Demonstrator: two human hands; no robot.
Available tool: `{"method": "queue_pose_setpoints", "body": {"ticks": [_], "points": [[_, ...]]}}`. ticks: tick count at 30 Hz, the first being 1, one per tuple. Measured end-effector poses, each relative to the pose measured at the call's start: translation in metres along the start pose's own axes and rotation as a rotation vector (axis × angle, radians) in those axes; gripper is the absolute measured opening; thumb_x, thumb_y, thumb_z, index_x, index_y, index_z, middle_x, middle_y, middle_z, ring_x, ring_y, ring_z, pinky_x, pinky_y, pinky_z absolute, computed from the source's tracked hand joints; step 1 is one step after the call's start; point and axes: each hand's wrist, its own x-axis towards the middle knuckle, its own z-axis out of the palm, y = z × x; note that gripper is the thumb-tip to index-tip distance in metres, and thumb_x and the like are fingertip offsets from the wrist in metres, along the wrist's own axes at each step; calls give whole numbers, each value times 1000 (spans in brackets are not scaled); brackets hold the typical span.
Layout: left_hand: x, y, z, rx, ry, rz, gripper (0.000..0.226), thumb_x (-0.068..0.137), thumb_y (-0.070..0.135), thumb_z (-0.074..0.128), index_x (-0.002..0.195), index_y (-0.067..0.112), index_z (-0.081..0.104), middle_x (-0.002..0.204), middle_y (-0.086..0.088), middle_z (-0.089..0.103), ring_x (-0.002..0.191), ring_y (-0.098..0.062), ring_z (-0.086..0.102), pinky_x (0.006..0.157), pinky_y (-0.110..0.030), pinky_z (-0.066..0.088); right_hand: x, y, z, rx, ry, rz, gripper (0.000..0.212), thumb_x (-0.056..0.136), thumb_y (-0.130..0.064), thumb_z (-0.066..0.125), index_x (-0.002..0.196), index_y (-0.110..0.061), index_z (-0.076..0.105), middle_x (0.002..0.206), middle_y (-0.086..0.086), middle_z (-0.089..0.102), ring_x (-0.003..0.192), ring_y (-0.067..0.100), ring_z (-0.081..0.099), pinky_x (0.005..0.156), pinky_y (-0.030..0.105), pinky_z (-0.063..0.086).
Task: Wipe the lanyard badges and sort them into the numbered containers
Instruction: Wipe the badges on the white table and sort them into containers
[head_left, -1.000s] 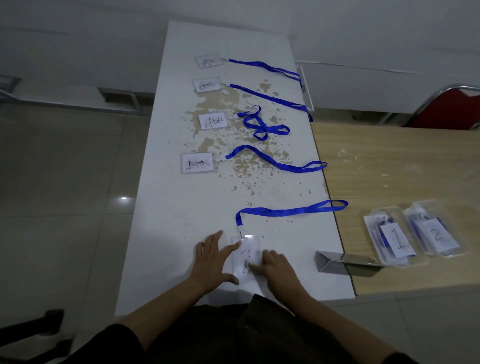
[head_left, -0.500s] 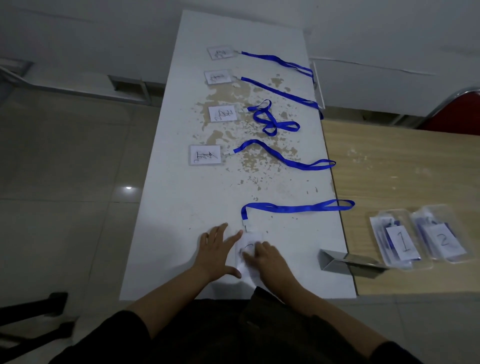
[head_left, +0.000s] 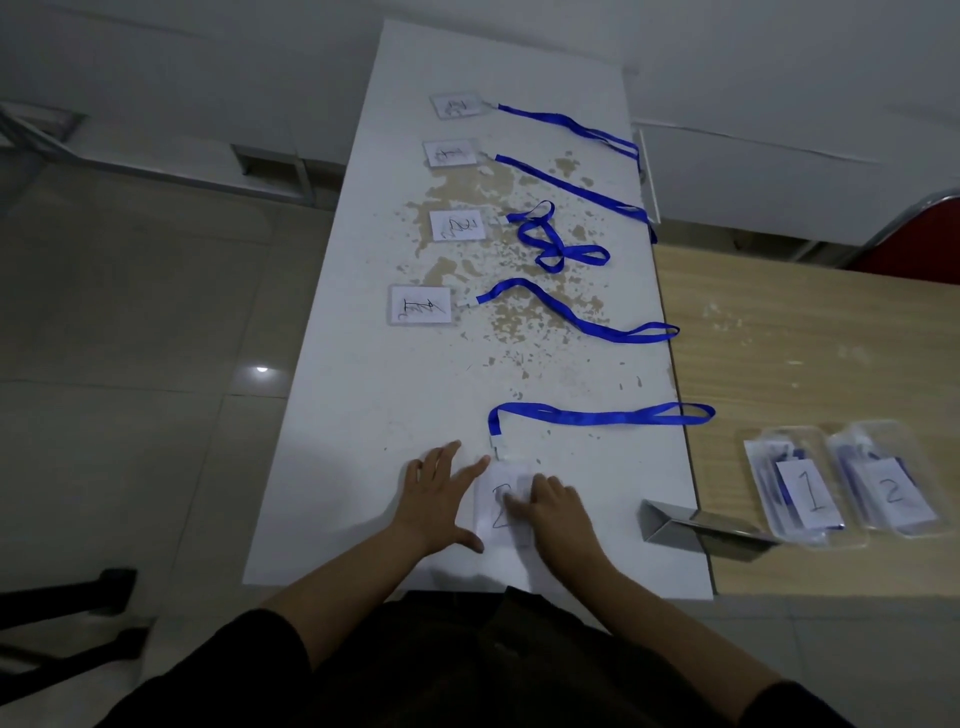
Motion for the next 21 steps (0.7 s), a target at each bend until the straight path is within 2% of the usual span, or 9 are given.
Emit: {"method": "queue_pose_setpoints", "body": {"ticks": [2, 3, 5, 7, 10, 12, 16, 18, 21], "points": [[0, 1, -1, 1, -5, -4, 118, 63, 75, 68, 152, 42, -2, 161, -7, -12, 148, -32, -9, 117, -54, 1, 17, -2, -1, 23, 28, 140, 52, 98, -26, 52, 147, -28, 35, 135, 11, 44, 122, 25, 44, 101, 35, 39], [0, 2, -1, 5, -6, -8, 118, 63, 75, 68, 152, 43, -2, 161, -7, -12, 148, -32, -9, 117, -54, 1, 21, -9, -2, 40, 17, 139, 52, 98, -28, 52, 147, -26, 36, 138, 12, 43, 124, 26, 43, 103, 35, 39], [1, 2, -1, 12, -8, -14, 118, 63, 76, 67, 152, 43, -3, 161, -6, -12, 148, -32, -9, 117, -55, 2, 15, -22, 1, 97, -19, 56, 50, 94, -26, 60, 142, -21, 47, 129, 13, 52, 118, 28, 51, 96, 35, 45], [1, 2, 1, 4, -4, -17, 118, 63, 76, 67, 152, 43, -3, 161, -6, -12, 148, -32, -8, 117, -54, 3, 6, -17, 4, 73, 7, 5, 49, 88, -23, 67, 136, -24, 54, 115, 9, 56, 104, 25, 57, 84, 33, 48], [0, 1, 2, -14, -1, -16, 118, 63, 74, 69, 152, 43, -2, 161, -6, -13, 149, -31, -9, 117, -54, 2, 19, 3, -1, 28, 42, 150, 50, 97, -21, 51, 144, -30, 39, 126, 8, 47, 114, 23, 46, 94, 32, 40], [0, 1, 1, -10, -6, -14, 118, 64, 75, 68, 152, 42, -2, 161, -6, -14, 149, -31, -10, 117, -54, 2, 24, 1, 2, 57, 34, 189, 51, 98, -23, 48, 147, -28, 36, 131, 8, 46, 117, 22, 43, 97, 31, 38], [0, 1, 1, 0, -1, -9, 117, 65, 75, 67, 152, 42, -3, 161, -7, -14, 149, -32, -10, 117, -54, 1, 0, -7, 12, 72, -4, 13, 49, 98, -25, 50, 145, -30, 39, 126, 9, 49, 112, 24, 47, 92, 32, 39], [1, 1, 2, 5, -4, -11, 118, 64, 74, 68, 152, 42, -3, 161, -7, -14, 148, -32, -10, 117, -54, 2, 7, 8, 7, 55, 29, 103, 51, 98, -20, 50, 145, -35, 39, 121, 7, 50, 110, 23, 47, 91, 33, 40], [1, 1, 2, 14, 3, -10, 118, 64, 75, 68, 152, 42, -3, 161, -7, -13, 148, -31, -9, 117, -54, 3, 21, 5, 1, 89, 55, 225, 50, 98, -20, 49, 146, -31, 39, 125, 8, 48, 115, 23, 45, 95, 31, 40]]}}
